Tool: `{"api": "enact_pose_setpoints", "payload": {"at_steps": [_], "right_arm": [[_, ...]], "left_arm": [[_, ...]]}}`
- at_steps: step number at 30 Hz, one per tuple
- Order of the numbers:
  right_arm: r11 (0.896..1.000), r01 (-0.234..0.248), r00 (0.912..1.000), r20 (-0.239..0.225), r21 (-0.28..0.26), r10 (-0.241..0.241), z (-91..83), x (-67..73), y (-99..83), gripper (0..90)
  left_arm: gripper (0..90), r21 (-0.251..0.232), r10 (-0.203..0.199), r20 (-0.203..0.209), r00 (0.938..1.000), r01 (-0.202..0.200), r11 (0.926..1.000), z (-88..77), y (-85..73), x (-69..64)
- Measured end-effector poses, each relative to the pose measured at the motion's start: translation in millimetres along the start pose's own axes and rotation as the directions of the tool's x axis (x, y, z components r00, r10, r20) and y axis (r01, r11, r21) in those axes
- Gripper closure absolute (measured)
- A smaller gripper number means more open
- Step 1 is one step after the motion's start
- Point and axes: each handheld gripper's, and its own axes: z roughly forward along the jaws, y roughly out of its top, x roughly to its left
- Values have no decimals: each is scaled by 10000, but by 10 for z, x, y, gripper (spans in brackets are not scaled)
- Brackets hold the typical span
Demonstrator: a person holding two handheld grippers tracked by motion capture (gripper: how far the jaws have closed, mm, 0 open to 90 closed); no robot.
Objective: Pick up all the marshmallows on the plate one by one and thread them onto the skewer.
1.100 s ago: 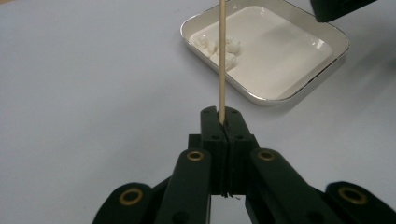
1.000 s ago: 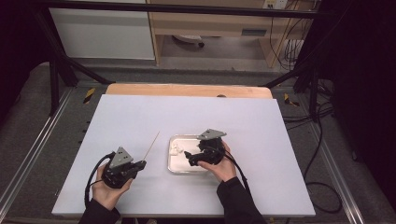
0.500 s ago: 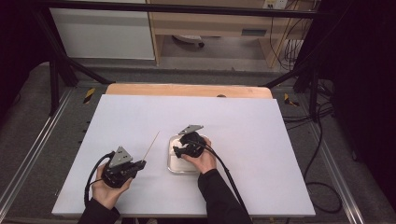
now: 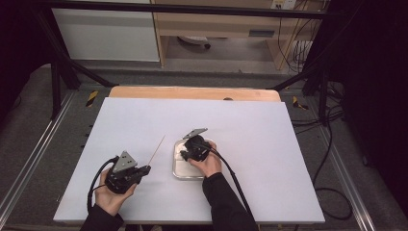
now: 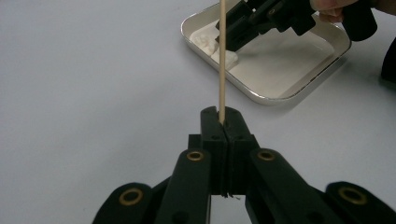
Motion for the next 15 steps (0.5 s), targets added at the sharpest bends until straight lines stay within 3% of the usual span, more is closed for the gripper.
{"api": "enact_pose_setpoints", "payload": {"at_steps": [6, 9, 15], "right_arm": [[9999, -41, 10000, -69, 131, 42, -19, 8, 1, 744], [9996, -104, 9996, -278, -254, 96, -75, 1, -4, 753], [9915, -71, 9977, -677, -1302, -17, -502, -31, 0, 755]], "left_arm": [[892, -69, -26, -22, 10000, 25, 10000, -6, 2, 5], [891, -119, -25, -23, 10000, 25, 9999, -4, 5, -6], [892, -221, 57, 111, 9999, -55, 9997, 10, 23, -63]]}}
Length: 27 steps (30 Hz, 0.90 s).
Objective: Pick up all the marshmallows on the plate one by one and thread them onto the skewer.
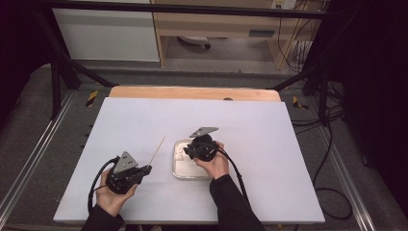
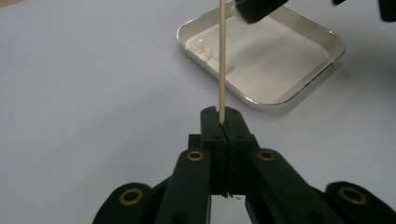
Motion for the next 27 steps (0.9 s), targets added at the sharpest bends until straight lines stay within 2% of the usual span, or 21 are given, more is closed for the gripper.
{"api": "enact_pose_setpoints", "payload": {"at_steps": [5, 9, 12, 13, 14, 15, 17, 22, 27], "right_arm": [[9926, -116, 9980, -634, -1206, 40, -501, -5, 16, 755], [9756, -339, 9938, -1104, -2168, 100, -843, -8, 23, 756], [9643, -530, 9885, -1504, -2596, 138, -1002, 17, 48, 757], [9616, -570, 9868, -1613, -2684, 134, -1033, 30, 58, 757], [9594, -601, 9845, -1750, -2757, 114, -1057, 39, 67, 756], [9565, -658, 9823, -1870, -2842, 121, -1078, 49, 74, 757], [9516, -813, 9773, -2113, -2964, 177, -1102, 53, 85, 756], [9465, -1289, 9644, -2597, -2958, 502, -1079, 10, 64, 757], [9453, -1517, 9545, -2914, -2886, 642, -1048, -1, 38, 758]], "left_arm": [[892, -51, 331, 220, 9992, -330, 9994, 58, 49, -132], [892, -51, 610, 404, 9973, -608, 9981, 130, 88, -261], [892, -109, 860, 517, 9950, -855, 9963, 169, 115, -355], [892, -108, 938, 551, 9941, -933, 9956, 178, 122, -385], [892, 128, 697, 426, 9967, -703, 9974, 165, 116, -432], [892, -6, 969, 518, 9939, -970, 9953, 180, 125, -447], [892, -94, 1143, 565, 9918, -1140, 9934, 192, 131, -490], [892, -265, 1338, 760, 9881, -1321, 9909, 209, 145, -563], [892, -316, 1409, 802, 9868, -1387, 9898, 203, 149, -584]]}}
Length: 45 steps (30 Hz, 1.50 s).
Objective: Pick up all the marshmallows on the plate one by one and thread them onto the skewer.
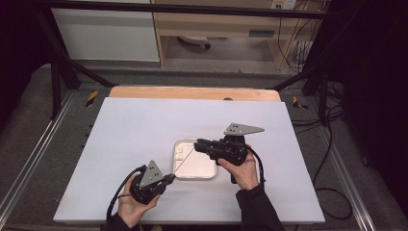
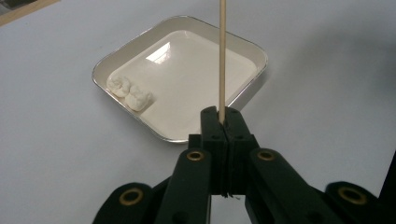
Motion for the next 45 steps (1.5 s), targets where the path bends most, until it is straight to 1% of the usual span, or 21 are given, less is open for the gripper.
{"api": "enact_pose_setpoints", "payload": {"at_steps": [3, 9, 11, 14, 16, 19, 20, 24, 28, 29, 30, 32, 33, 35, 38, 39, 43, 45], "right_arm": [[9999, -106, 9999, -103, -1, 106, 10, -3, -3, 759], [9995, -302, 9990, -322, 126, 306, 25, -18, -2, 763], [9994, -333, 9987, -377, 31, 334, 13, -28, 5, 766], [9990, -452, 9978, -495, -10, 451, 6, -36, 9, 771], [9987, -502, 9973, -531, 87, 505, 26, -34, -1, 777], [9983, -537, 9963, -655, 211, 549, 67, -31, -38, 787], [9980, -594, 9957, -695, 238, 609, 75, -34, -52, 790], [9958, -900, 9906, -1022, 173, 913, 94, -76, -104, 799], [9956, -931, 9856, -1409, 114, 938, 135, -50, -123, 805], [9958, -915, 9858, -1406, 96, 919, 148, -33, -124, 806], [9961, -871, 9864, -1392, 107, 877, 162, -16, -126, 807], [9964, -844, 9860, -1436, 93, 848, 187, 7, -136, 808], [9965, -833, 9853, -1495, -8, 822, 196, 14, -141, 809], [9973, -724, 9866, -1475, -105, 701, 211, 37, -155, 810], [9975, -700, 9882, -1375, -123, 677, 238, 59, -177, 812], [9978, -633, 9891, -1342, -176, 604, 244, 64, -185, 812], [9969, -670, 9910, -1190, -416, 616, 256, 62, -229, 813], [9967, -650, 9912, -1188, -483, 589, 261, 57, -248, 813]], "left_arm": [[893, -68, 74, 4, 10000, -74, 9999, -7, -3, -5], [893, -117, 386, 36, 9992, -386, 9992, -11, -6, -19], [893, -190, 436, 86, 9990, -434, 9989, -19, -1, -24], [894, -239, 636, 108, 9979, -633, 9977, -25, 2, -34], [894, -208, 716, 80, 9974, -715, 9972, -14, -4, -35], [894, -163, 681, -49, 9977, -681, 9975, -5, -28, -19], [894, -226, 659, -88, 9978, -660, 9976, -5, -32, -14], [894, -188, 871, -136, 9961, -873, 9960, 0, -31, -27], [895, -127, 826, -178, 9964, -829, 9965, 19, -38, -22], [894, -93, 898, -193, 9958, -900, 9959, 19, -41, -27], [895, -81, 860, -152, 9962, -861, 9963, 27, -44, -31], [895, -150, 818, -254, 9963, -822, 9965, 25, -52, -32], [895, -161, 757, -216, 9969, -760, 9970, 23, -50, -25], [895, -153, 745, -285, 9968, -749, 9971, 24, -53, -22], [896, -118, 748, -341, 9966, -752, 9971, 30, -62, -26], [895, -169, 704, -340, 9969, -710, 9973, 30, -61, -30], [896, -233, 512, -441, 9977, -522, 9984, 8, -62, -12], [896, -323, 468, -531, 9975, -485, 9983, -11, -65, 3]]}}
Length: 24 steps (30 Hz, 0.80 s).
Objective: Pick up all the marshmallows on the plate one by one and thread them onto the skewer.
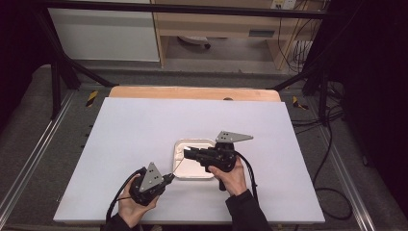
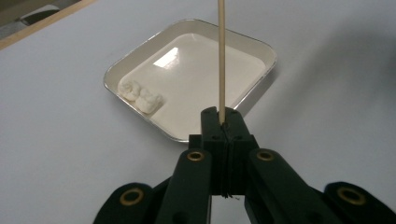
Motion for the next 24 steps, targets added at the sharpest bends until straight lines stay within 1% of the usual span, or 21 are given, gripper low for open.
{"api": "enact_pose_setpoints", "payload": {"at_steps": [2, 3, 4, 5, 7, 10, 11, 16, 18, 19, 20, 24], "right_arm": [[10000, 2, 10000, 74, -5, -2, -5, -1, -8, 813], [10000, -54, 10000, 27, -43, 54, -6, -6, -10, 814], [10000, -38, 10000, 26, -23, 38, -4, -4, -10, 814], [10000, 17, 10000, 29, 22, -17, -1, 1, -13, 815], [10000, 88, 10000, 28, 34, -88, 14, 17, -20, 816], [9999, 112, 9999, 32, 79, -112, 31, 14, -27, 817], [9998, 142, 9999, 38, 124, -142, 33, 16, -30, 818], [9997, 163, 9999, -29, 165, -163, 35, 23, -37, 821], [9996, 183, 9998, -28, 234, -182, 38, 31, -45, 821], [9995, 210, 9998, -8, 227, -210, 36, 27, -49, 822], [9997, 125, 9999, -51, 190, -124, 33, 22, -54, 822], [10000, 89, 9999, -135, 21, -89, 39, 18, -79, 823]], "left_arm": [[896, -52, 38, -92, 10000, -38, 10000, -17, 6, 1], [896, -48, -36, -61, 10000, 36, 10000, -17, 11, 6], [896, -28, -3, -126, 9999, 3, 10000, -17, 8, 10], [896, -32, -55, -48, 10000, 55, 10000, -14, 2, 13], [896, 41, 60, -97, 9999, -60, 10000, -4, 2, 2], [897, 68, 110, -148, 9998, -109, 9999, 4, -5, -10], [896, 55, 65, -135, 9999, -64, 10000, 5, -6, -7], [896, 84, 163, -184, 9997, -161, 9998, -6, 1, -12], [896, 77, 177, -343, 9993, -175, 9998, -13, 1, -2], [896, 60, 198, -335, 9992, -196, 9998, -21, 4, 5], [896, 67, 226, -374, 9990, -223, 9997, -26, 8, 4], [896, 66, 305, -304, 9991, -303, 9995, -14, 13, -15]]}}
